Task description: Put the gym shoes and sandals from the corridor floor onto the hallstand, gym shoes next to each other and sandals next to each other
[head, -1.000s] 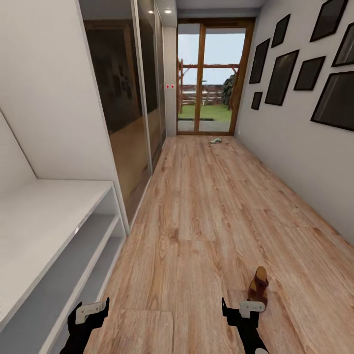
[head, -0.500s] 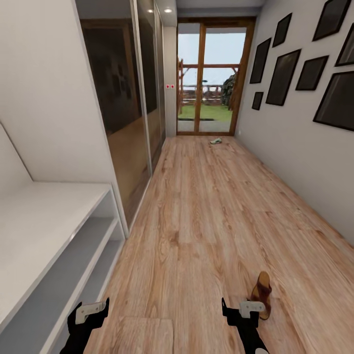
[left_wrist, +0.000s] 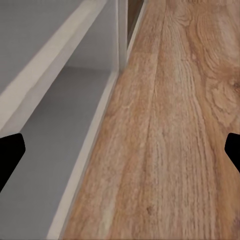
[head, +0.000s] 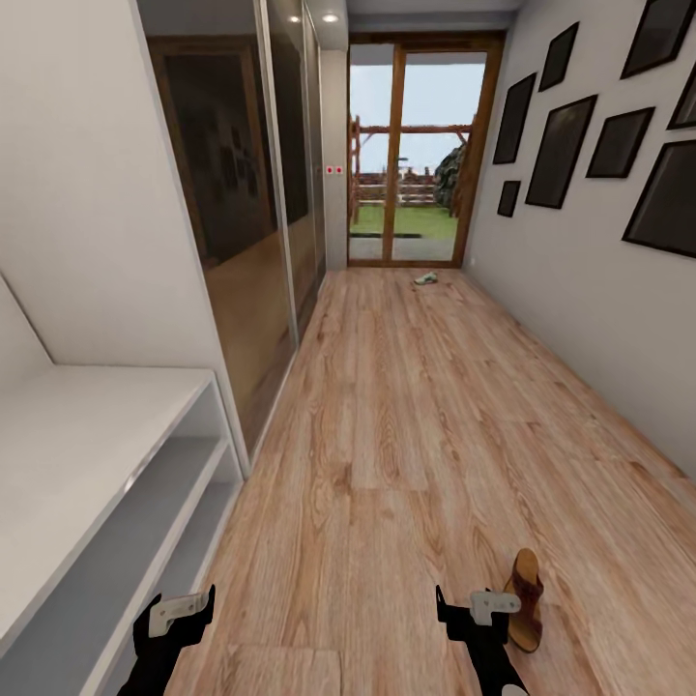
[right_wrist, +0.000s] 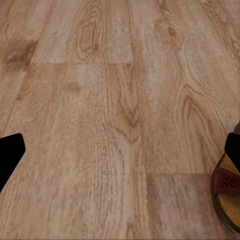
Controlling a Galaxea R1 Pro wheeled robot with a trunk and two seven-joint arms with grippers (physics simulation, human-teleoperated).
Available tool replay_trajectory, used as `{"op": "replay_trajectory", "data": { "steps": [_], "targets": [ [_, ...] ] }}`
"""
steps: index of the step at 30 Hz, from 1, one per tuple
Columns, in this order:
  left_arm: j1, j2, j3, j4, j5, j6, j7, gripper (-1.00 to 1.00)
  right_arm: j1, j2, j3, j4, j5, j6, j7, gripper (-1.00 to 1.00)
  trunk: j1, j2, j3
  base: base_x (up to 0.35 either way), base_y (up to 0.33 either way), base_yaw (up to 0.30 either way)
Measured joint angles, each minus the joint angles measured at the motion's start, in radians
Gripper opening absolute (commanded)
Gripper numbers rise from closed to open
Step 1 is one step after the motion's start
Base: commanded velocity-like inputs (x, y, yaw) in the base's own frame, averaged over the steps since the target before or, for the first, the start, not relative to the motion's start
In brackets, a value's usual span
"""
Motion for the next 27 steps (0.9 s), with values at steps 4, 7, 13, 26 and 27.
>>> {"op": "replay_trajectory", "data": {
  "steps": [4,7,13,26,27],
  "targets": [
    [0.000,0.000,0.000,0.000,0.000,0.000,0.000,1.00,0.000,0.000,0.000,0.000,0.000,0.000,0.000,1.00,0.000,0.000,0.000,0.031,0.000,0.000],
    [0.000,0.000,0.000,0.000,0.000,0.000,0.000,1.00,0.000,0.000,0.000,0.000,0.000,0.000,0.000,1.00,0.000,0.000,0.000,0.026,0.000,0.000],
    [0.000,0.000,0.000,0.000,0.001,0.000,-0.001,1.00,0.000,0.000,0.000,0.001,0.000,0.000,0.000,1.00,0.000,0.000,0.000,0.109,0.000,0.000],
    [0.000,0.000,0.001,0.001,0.001,0.000,-0.001,1.00,0.000,0.000,0.000,0.001,0.000,0.000,0.000,1.00,0.000,0.000,0.000,0.256,0.000,0.000],
    [0.000,0.000,0.001,0.001,0.001,0.000,-0.001,1.00,0.000,0.000,0.000,0.001,0.000,0.000,0.000,1.00,0.000,0.000,0.000,0.296,0.000,0.000]
  ]
}}
